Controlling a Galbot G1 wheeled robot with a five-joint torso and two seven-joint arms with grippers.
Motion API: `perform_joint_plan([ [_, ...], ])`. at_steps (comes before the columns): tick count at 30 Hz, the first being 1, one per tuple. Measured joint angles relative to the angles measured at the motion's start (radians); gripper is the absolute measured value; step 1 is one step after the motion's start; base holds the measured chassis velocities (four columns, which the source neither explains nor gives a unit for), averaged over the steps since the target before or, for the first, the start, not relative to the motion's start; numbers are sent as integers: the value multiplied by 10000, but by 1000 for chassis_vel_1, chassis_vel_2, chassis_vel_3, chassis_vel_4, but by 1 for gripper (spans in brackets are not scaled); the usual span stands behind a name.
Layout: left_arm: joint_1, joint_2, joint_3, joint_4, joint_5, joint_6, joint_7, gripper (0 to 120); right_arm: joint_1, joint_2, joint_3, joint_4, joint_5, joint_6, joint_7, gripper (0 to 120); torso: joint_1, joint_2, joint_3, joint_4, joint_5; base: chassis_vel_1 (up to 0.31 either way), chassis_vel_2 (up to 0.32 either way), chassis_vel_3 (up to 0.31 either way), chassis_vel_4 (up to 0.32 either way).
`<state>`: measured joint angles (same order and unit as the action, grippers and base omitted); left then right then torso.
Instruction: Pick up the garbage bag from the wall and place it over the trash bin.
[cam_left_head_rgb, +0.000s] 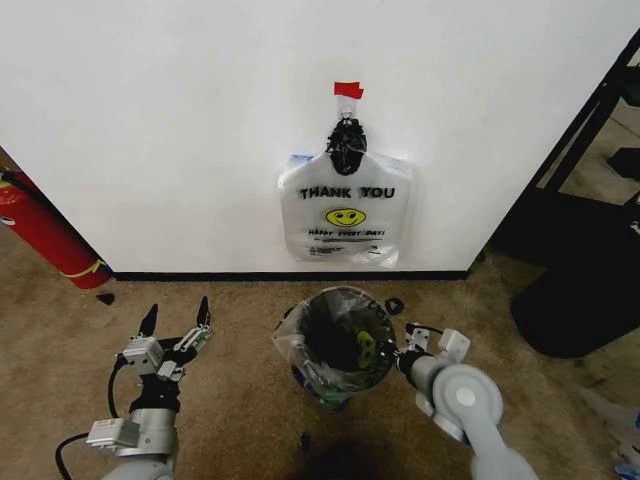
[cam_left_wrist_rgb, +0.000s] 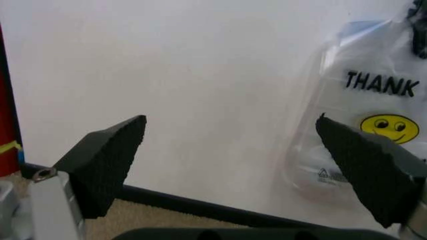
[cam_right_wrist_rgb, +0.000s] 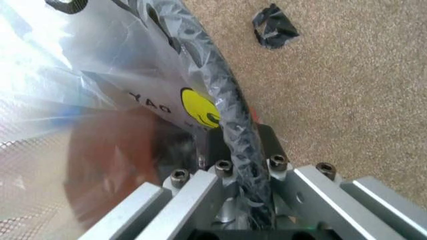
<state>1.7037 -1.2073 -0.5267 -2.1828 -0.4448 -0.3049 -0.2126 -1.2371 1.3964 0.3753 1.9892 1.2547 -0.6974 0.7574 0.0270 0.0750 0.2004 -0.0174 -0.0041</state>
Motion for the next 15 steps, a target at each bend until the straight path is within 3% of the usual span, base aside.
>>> perform_joint_plan([
  [12, -27, -79, 71, -62, -40, 23, -134, 100, 284, 24, -107, -463, -418, 16, -250, 1, 0, 0, 0, 1, 2, 0, 0, 0, 0],
  [15, 5, -124, 67, -75, -76, 24, -146, 100, 276, 22, -109, -465, -407, 20, -341, 14, 0, 0, 0, 3, 3, 0, 0, 0, 0],
])
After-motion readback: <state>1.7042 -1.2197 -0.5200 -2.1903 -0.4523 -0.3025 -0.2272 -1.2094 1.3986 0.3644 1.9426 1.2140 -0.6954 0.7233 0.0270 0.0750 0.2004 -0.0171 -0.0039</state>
